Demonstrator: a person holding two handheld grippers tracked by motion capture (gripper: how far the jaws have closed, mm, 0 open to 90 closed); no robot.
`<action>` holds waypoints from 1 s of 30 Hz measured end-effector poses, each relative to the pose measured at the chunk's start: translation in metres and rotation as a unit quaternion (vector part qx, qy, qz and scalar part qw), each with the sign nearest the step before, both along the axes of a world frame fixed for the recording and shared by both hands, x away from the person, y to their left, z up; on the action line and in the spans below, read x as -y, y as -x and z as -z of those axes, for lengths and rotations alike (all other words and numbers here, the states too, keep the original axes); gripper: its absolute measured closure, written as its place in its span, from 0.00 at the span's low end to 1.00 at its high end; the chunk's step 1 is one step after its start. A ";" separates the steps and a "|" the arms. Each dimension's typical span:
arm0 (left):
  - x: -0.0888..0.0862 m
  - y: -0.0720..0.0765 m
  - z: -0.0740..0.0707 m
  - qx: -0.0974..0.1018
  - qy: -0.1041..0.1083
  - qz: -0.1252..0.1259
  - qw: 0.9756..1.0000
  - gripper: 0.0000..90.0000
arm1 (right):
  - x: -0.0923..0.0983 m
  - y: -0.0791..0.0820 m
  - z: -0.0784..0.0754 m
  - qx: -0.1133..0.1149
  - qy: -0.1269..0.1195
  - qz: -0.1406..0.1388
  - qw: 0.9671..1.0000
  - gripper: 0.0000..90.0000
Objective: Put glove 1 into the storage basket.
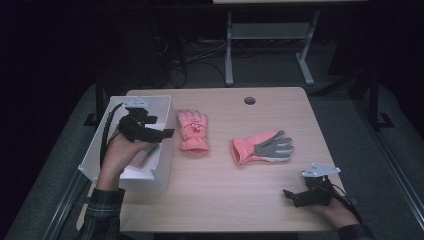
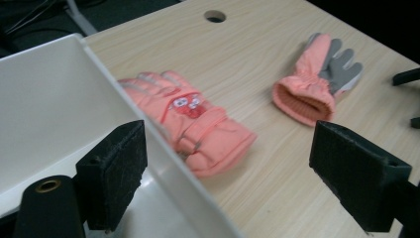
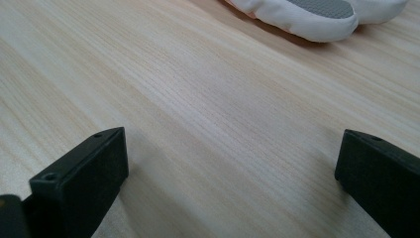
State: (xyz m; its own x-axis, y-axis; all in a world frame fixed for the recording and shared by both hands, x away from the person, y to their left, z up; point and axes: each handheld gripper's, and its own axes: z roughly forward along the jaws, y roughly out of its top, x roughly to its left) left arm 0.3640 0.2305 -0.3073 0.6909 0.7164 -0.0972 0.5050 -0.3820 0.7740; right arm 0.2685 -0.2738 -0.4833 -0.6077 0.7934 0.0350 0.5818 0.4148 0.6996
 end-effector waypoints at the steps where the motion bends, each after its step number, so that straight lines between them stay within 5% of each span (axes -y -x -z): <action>1: 0.003 0.001 -0.001 0.002 0.004 0.005 1.000 0.17 | 0.000 0.000 0.000 0.000 0.000 0.000 1.000 0.00; 11: 0.045 0.013 -0.006 0.009 0.028 0.064 0.997 0.45 | 0.000 0.000 0.000 0.000 0.000 0.000 1.000 0.00; 21: 0.096 0.019 0.004 0.001 -0.011 0.112 0.994 0.99 | 0.000 0.000 0.000 0.000 0.000 0.000 1.000 0.00; 30: 0.141 0.005 0.025 -0.009 -0.029 0.126 0.992 1.00 | 0.000 0.000 0.000 0.000 0.000 0.000 1.000 0.00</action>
State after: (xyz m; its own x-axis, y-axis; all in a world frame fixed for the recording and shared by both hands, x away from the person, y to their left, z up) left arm 0.3590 0.0891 -0.3327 0.8475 0.5256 -0.0740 0.4007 -0.5422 0.7385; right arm 0.2685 -0.2737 -0.4834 -0.6074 0.7936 0.0355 0.5818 0.4139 0.7002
